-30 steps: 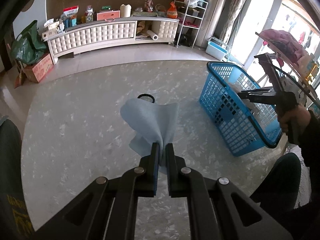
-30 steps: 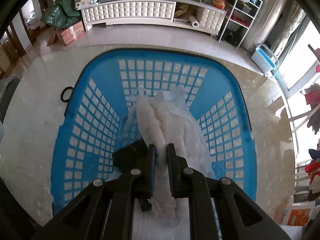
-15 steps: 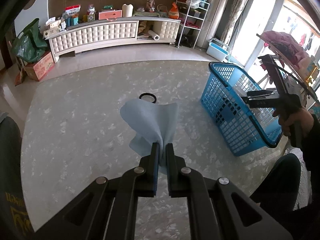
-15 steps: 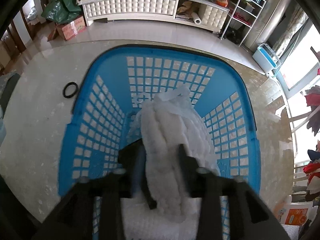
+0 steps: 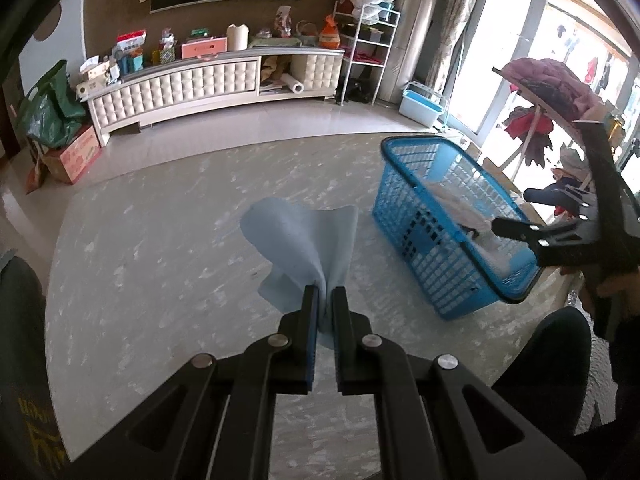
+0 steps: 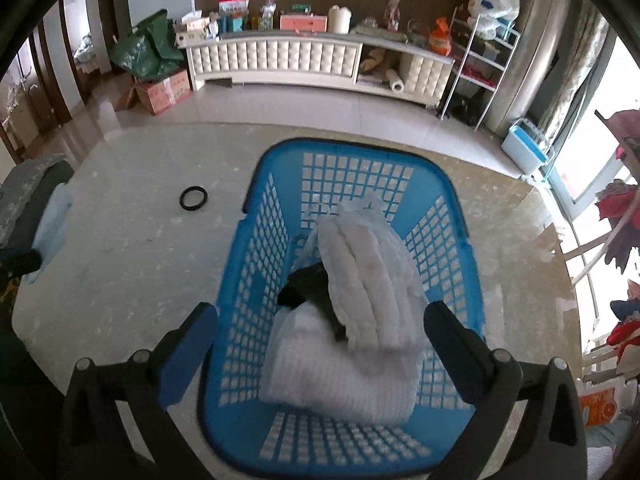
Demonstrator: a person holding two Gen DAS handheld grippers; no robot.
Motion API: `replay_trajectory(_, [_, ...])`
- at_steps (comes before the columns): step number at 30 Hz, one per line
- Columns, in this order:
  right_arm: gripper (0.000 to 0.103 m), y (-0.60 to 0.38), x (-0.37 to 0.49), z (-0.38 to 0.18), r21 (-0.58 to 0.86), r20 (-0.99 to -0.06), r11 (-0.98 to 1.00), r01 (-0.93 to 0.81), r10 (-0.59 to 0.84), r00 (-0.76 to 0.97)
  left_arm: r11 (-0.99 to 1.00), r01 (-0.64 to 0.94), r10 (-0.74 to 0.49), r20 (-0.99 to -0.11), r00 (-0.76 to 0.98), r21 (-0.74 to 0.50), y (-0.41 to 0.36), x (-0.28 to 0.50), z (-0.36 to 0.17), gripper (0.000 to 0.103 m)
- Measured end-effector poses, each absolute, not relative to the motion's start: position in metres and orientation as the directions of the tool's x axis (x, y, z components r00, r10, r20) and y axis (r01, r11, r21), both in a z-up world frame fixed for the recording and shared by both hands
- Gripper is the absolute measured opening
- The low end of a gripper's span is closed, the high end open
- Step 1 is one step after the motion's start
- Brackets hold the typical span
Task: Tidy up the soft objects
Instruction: 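Carry the light blue cloth into the basket and open the left gripper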
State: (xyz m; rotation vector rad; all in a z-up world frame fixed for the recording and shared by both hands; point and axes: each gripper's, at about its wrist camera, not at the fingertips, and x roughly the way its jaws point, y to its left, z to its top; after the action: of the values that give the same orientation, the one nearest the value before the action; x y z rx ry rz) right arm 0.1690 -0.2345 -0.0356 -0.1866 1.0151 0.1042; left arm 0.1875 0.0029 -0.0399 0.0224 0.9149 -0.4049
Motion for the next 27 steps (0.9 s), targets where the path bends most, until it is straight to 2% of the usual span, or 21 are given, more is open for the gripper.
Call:
replay_trajectory(6, [0.103, -0.241, 0.137, -0.017, -0.074, -0.809, 0.987, -0.144, 0.025, 0.588, 0.915, 0.392, -0.314, -0.779, 0.542, -0.096, -0.028, 0.186, -0.037, 0.006])
replay_trajectory(11, [0.103, -0.246, 0.122, -0.016, -0.113, -0.789, 0.983, -0.144, -0.001, 0.614, 0.898, 0.435, -0.315, -0.789, 0.527, -0.067, -0.057, 0.187, -0.032, 0.006])
replay_trajectory(27, [0.103, -0.288, 0.113, -0.019, -0.014, -0.778, 0.998, -0.063, 0.029, 0.628, 0.804, 0.595, -0.372, -0.789, 0.489, -0.010, -0.146, 0.206, -0.016, 0.006])
